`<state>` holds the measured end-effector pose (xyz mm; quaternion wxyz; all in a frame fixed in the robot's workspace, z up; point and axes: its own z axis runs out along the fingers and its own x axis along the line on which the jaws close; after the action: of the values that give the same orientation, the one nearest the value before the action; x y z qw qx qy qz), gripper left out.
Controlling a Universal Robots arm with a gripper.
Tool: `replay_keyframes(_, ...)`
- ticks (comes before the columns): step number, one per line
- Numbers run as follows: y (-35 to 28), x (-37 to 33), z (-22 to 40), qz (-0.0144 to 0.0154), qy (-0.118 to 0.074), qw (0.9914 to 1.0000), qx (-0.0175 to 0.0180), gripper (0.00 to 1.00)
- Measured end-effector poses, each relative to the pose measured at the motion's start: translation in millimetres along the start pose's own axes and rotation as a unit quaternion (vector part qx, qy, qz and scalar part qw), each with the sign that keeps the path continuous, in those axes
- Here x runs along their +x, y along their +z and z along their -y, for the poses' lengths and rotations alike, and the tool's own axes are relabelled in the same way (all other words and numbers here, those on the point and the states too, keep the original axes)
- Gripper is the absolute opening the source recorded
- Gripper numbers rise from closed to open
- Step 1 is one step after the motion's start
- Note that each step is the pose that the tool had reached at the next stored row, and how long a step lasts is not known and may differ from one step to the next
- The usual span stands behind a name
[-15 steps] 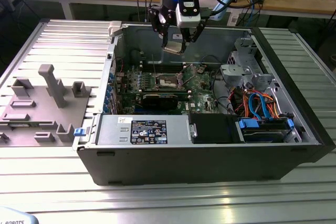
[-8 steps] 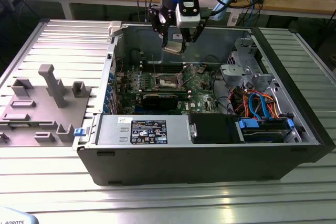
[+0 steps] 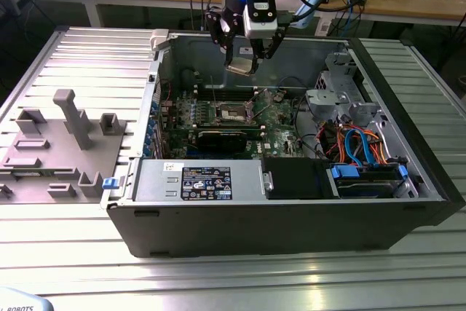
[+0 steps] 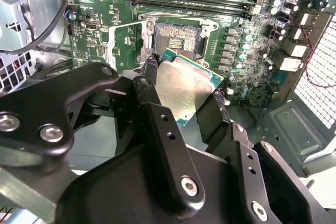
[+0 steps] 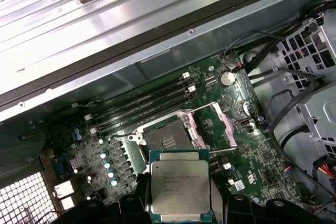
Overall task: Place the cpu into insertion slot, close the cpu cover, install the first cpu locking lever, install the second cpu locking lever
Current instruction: 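Place the cpu into insertion slot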
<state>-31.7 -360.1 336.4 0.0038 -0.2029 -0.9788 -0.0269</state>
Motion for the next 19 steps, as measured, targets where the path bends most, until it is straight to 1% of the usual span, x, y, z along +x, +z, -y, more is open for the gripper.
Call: replay_keyframes(19,0.0,0.0,0.0,0.0003,0.007,0.99998,-0.0001,0.54)
